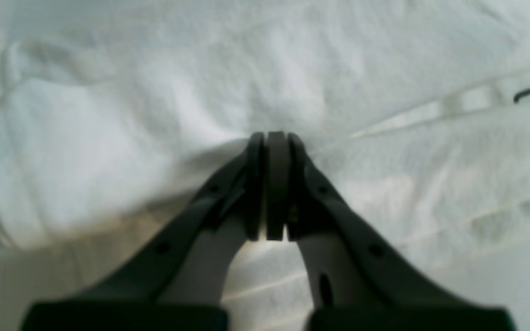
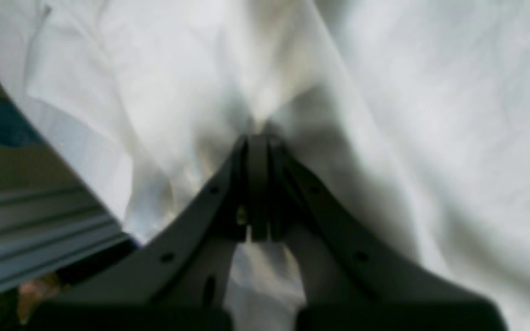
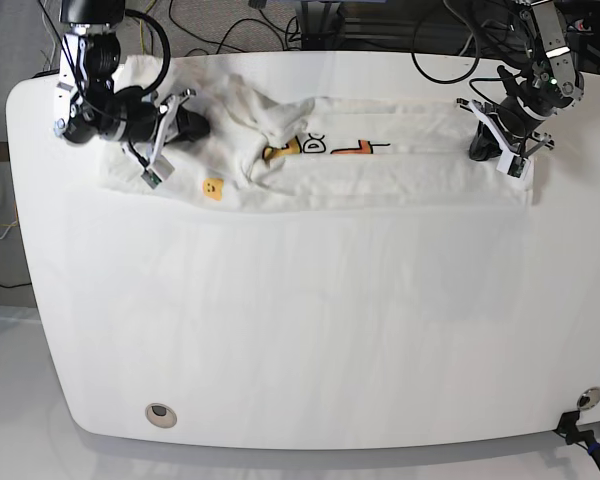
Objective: Fold the T-shirt properly
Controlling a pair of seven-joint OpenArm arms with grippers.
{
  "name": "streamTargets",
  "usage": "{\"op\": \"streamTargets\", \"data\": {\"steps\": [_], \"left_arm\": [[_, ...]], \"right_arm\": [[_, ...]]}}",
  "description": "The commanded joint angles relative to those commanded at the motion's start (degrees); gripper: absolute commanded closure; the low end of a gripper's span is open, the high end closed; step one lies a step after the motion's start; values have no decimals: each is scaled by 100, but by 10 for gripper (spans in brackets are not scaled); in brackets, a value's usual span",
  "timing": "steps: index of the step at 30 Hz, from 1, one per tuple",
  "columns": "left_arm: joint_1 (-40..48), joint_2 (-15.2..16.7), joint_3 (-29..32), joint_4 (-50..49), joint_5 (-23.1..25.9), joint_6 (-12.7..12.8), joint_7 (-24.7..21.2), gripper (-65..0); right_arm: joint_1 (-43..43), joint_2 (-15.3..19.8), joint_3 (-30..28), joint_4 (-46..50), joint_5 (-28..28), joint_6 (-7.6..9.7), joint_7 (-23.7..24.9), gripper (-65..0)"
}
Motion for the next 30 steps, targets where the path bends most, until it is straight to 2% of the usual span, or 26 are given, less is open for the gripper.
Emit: {"op": "streamTargets", "data": {"steps": [2, 4, 6, 10, 21, 24, 30], "left_arm": [[-26, -132, -62, -9, 0, 0, 0, 0], [-123, -158, -62, -9, 0, 0, 0, 0], [-176, -334, -70, -9, 0, 0, 0, 0], [-273, -378, -70, -9, 0, 0, 0, 0], [-404, -448, -70, 44, -9, 0, 9, 0], [-677, -448, -70, 62, -9, 0, 18, 0], [-1081, -448, -70, 88, -9, 0, 53, 0]], "right_arm": [[132, 114, -97, 0, 0, 0, 0, 0], [290, 273, -422, 0, 0, 0, 0, 0], [431, 422, -686, 0, -9, 0, 0, 0], [563, 484, -782, 0, -9, 0, 0, 0], [624, 457, -791, 9, 44, 0, 0, 0], [800, 448, -782, 35, 53, 0, 0, 0], [1090, 237, -765, 211, 62, 0, -26, 0]]}}
